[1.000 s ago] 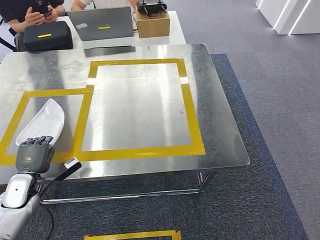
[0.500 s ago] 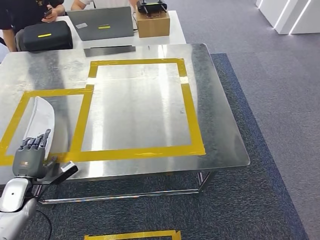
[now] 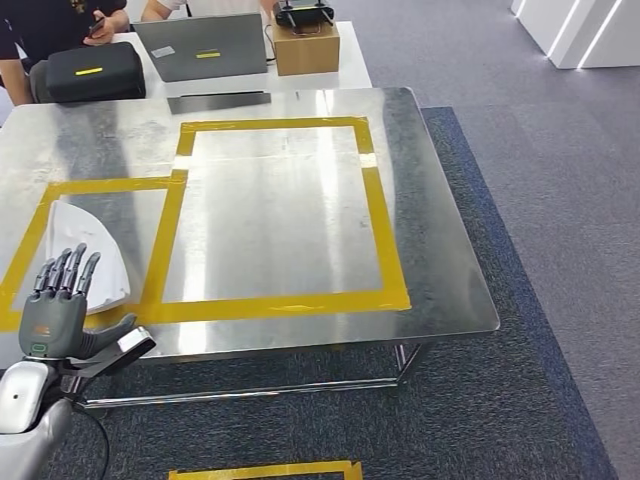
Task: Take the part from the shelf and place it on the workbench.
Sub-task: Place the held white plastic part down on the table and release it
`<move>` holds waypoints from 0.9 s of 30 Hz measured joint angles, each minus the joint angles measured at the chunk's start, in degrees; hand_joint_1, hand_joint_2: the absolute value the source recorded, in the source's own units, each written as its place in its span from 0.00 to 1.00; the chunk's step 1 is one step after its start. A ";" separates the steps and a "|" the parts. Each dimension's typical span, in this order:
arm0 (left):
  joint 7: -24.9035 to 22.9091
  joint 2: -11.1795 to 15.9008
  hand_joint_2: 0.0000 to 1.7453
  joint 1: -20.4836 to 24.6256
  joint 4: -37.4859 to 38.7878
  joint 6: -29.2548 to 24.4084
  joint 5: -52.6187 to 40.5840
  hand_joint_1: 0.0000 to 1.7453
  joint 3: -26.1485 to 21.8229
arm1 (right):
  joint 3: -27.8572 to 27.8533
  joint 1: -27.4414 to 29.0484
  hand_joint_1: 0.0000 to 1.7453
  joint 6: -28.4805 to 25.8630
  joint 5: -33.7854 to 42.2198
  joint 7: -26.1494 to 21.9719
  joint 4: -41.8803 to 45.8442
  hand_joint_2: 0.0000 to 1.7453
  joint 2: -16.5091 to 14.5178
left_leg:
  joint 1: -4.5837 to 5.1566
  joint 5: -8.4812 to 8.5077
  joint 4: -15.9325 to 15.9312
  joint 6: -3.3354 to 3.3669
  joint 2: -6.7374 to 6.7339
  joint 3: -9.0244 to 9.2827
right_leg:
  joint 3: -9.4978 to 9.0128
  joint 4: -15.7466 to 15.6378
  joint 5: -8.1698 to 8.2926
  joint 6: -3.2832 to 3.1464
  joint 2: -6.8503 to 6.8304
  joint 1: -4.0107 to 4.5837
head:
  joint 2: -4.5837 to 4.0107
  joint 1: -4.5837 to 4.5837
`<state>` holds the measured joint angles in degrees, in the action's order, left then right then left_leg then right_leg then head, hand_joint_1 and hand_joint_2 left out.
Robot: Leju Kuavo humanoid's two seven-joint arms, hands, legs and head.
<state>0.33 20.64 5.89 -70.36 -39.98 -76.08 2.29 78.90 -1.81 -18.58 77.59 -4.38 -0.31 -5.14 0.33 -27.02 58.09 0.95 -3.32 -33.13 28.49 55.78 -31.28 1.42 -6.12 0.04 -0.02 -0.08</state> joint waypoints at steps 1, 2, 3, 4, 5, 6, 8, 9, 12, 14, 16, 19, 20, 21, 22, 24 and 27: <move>0.12 -0.17 0.00 -0.18 -0.58 0.00 0.00 0.00 -0.27 | 0.00 0.01 0.00 -0.02 0.00 -0.04 0.00 0.00 0.00 | 0.06 -0.04 0.04 0.04 -0.01 0.00 | -0.02 -0.02 0.02 0.04 -0.01 -0.04 | 0.01 -0.01; 0.22 -0.36 0.00 -0.37 -1.19 -0.01 0.00 0.00 -0.47 | 0.00 0.03 0.00 -0.03 0.01 -0.06 0.00 0.00 0.00 | 0.10 -0.07 0.07 0.09 -0.02 0.00 | -0.04 -0.02 0.03 0.06 -0.02 -0.07 | 0.00 -0.01; 0.31 -0.56 0.00 -0.53 -1.79 -0.01 0.00 0.00 -0.67 | 0.00 0.04 0.00 -0.05 0.01 -0.08 0.00 0.00 0.00 | 0.14 -0.10 0.10 0.14 -0.03 -0.01 | -0.11 -0.02 0.03 0.10 -0.04 -0.10 | 0.01 -0.02; 0.38 -0.73 0.00 -0.63 -2.27 -0.02 0.00 0.00 -0.85 | 0.00 0.03 0.00 -0.08 0.02 -0.08 0.00 0.00 0.00 | 0.18 -0.14 0.14 0.20 -0.03 -0.02 | -0.27 -0.02 0.03 0.14 -0.06 -0.13 | 0.00 -0.01; 0.43 -0.88 0.00 -0.71 -2.62 -0.02 0.00 0.00 -1.03 | 0.00 0.01 0.00 -0.10 0.02 -0.08 0.00 0.00 0.00 | 0.23 -0.18 0.18 0.27 -0.02 -0.05 | -0.43 -0.02 0.05 0.21 -0.09 -0.17 | -0.01 -0.01; 0.48 -0.99 0.00 -0.79 -2.93 -0.02 0.00 0.00 -1.22 | 0.00 0.00 0.00 -0.11 0.02 -0.08 0.00 0.00 0.00 | 0.29 -0.23 0.23 0.36 0.00 -0.09 | -0.60 -0.02 0.08 0.30 -0.15 -0.21 | -0.01 -0.02; 0.57 -1.09 0.00 -1.02 -3.55 -0.03 0.00 0.00 -1.47 | 0.00 -0.03 0.00 -0.17 0.02 -0.08 0.00 0.00 0.00 | 0.33 -0.07 0.15 0.66 0.18 -0.14 | -0.81 -0.04 0.25 0.64 -0.41 -0.24 | -0.01 -0.02; 0.63 -1.14 0.00 -1.17 -3.91 -0.04 -0.01 0.00 -1.51 | 0.00 -0.05 0.00 -0.22 0.02 -0.08 0.00 0.00 0.00 | 0.19 0.15 -0.08 0.92 0.30 -0.09 | -0.71 0.09 0.01 0.84 0.01 -0.30 | -0.01 -0.03; 0.71 -1.49 0.00 -1.34 -5.04 -0.11 -0.15 0.00 -1.51 | 0.00 -0.01 0.00 -0.39 0.02 -0.14 0.00 0.00 0.00 | -0.30 0.85 -0.73 1.66 0.78 -0.21 | 1.82 5.73 -4.26 1.25 4.25 -0.57 | -0.01 0.17; 0.69 -1.88 0.00 -1.46 -5.50 -0.13 -0.44 0.00 -1.47 | 0.00 0.12 0.00 -0.41 0.02 -0.15 0.00 0.00 0.00 | -0.28 1.13 -0.73 1.79 1.25 -0.65 | 5.31 13.73 -7.95 1.40 5.79 -0.64 | -0.01 0.29; 0.69 -2.16 0.00 -1.67 -5.63 -0.13 -0.67 0.00 -1.41 | 0.00 0.25 0.00 -0.40 0.02 -0.14 0.00 0.00 0.00 | -0.25 1.46 -0.69 1.64 1.71 -1.02 | 6.65 16.73 -7.90 1.40 5.95 -0.64 | -0.01 0.28; 0.63 -2.43 0.00 -1.80 -5.91 -0.13 -0.74 0.00 -1.40 | 0.00 0.24 0.00 -0.39 0.02 -0.14 0.00 0.00 0.00 | -0.33 1.97 -0.48 0.99 2.34 -1.44 | 1.35 6.38 -2.21 1.07 6.07 -0.66 | -0.01 0.29; 0.59 -2.47 0.00 -1.78 -6.05 -0.13 -0.74 0.00 -1.41 | 0.00 0.20 0.00 -0.39 0.02 -0.14 0.00 0.00 0.00 | -0.31 2.18 -0.37 0.66 2.49 -1.63 | -0.44 2.98 -1.01 0.84 6.19 -0.62 | -0.01 0.27; 0.55 -2.50 0.00 -1.77 -6.20 -0.13 -0.74 0.00 -1.41 | 0.00 0.16 0.00 -0.39 0.02 -0.14 0.00 0.00 0.00 | -0.27 2.45 -0.28 0.29 2.59 -1.82 | -1.39 1.05 -0.57 0.61 6.30 -0.55 | -0.01 0.27; 0.51 -2.51 0.00 -1.77 -6.31 -0.13 -0.74 0.00 -1.41 | 0.00 0.14 0.00 -0.39 0.02 -0.13 0.00 0.00 0.00 | -0.25 2.77 -0.27 -0.14 2.66 -1.99 | -1.51 0.48 -0.60 0.34 6.38 -0.43 | 0.00 0.25; 0.36 -2.50 0.00 -1.82 -6.41 -0.13 -0.74 0.00 -1.40 | 0.00 0.19 0.00 -0.37 0.02 -0.08 0.00 0.00 -0.01 | -0.38 3.21 -0.26 -0.95 2.76 -2.25 | -0.66 0.40 0.02 -0.50 6.25 -0.41 | 0.00 0.27; 0.13 -2.44 0.00 -1.93 -6.43 -0.13 -0.74 0.00 -1.37 | 0.00 0.18 0.00 -0.34 0.02 0.09 0.00 0.00 -0.02 | -0.68 -1.41 4.16 -1.93 2.88 -3.97 | 0.38 0.16 1.43 -2.11 5.90 -0.60 | -0.01 -0.05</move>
<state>0.46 18.20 3.97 -76.78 -40.11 -76.82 0.93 78.90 -1.63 -18.92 77.61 -4.29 -0.31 -5.16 -0.34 -28.43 62.25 -0.98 -0.44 -37.11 28.86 55.94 -29.85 -0.69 -0.22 -0.55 -0.02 -0.13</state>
